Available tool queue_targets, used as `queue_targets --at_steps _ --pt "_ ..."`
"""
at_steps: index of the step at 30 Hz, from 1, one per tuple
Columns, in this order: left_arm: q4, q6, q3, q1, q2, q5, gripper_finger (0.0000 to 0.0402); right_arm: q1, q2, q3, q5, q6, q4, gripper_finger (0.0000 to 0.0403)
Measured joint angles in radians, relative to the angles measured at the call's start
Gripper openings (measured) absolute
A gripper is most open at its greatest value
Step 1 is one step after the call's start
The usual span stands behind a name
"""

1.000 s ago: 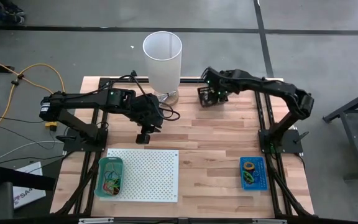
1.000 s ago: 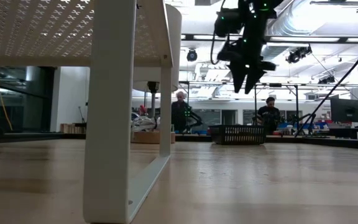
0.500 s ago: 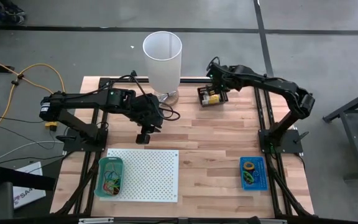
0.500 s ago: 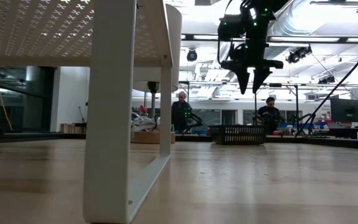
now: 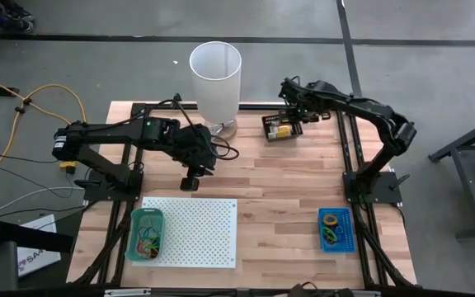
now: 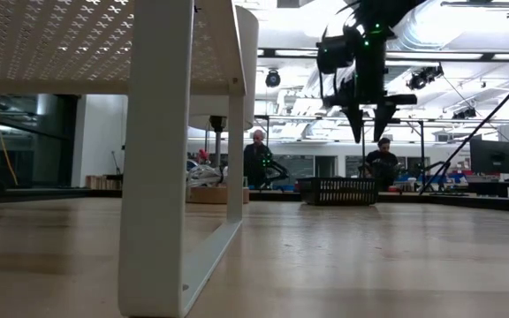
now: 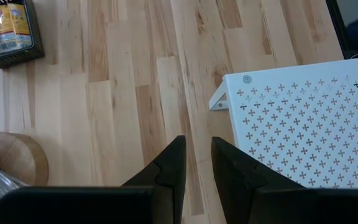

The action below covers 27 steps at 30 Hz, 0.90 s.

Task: Pick & Place Office Desk Supplies
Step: Put the black bin on the shelf

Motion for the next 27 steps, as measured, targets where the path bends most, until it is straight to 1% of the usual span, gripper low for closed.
queue_targets --at_steps 9,16,27 --pt "0.001 0.000 0.000 0.000 0.000 0.000 0.0072 -0.016 0.093 0.000 0.009 0.030 0.006 0.0176" --pt "0.001 0.000 0.000 0.000 0.000 0.000 0.0072 -0.082 0.151 0.000 -0.070 -0.048 0.026 0.0176" --pt "0.001 0.000 0.000 0.000 0.000 0.000 0.0072 -0.148 0.158 0.000 -0.101 -0.132 0.067 0.0176"
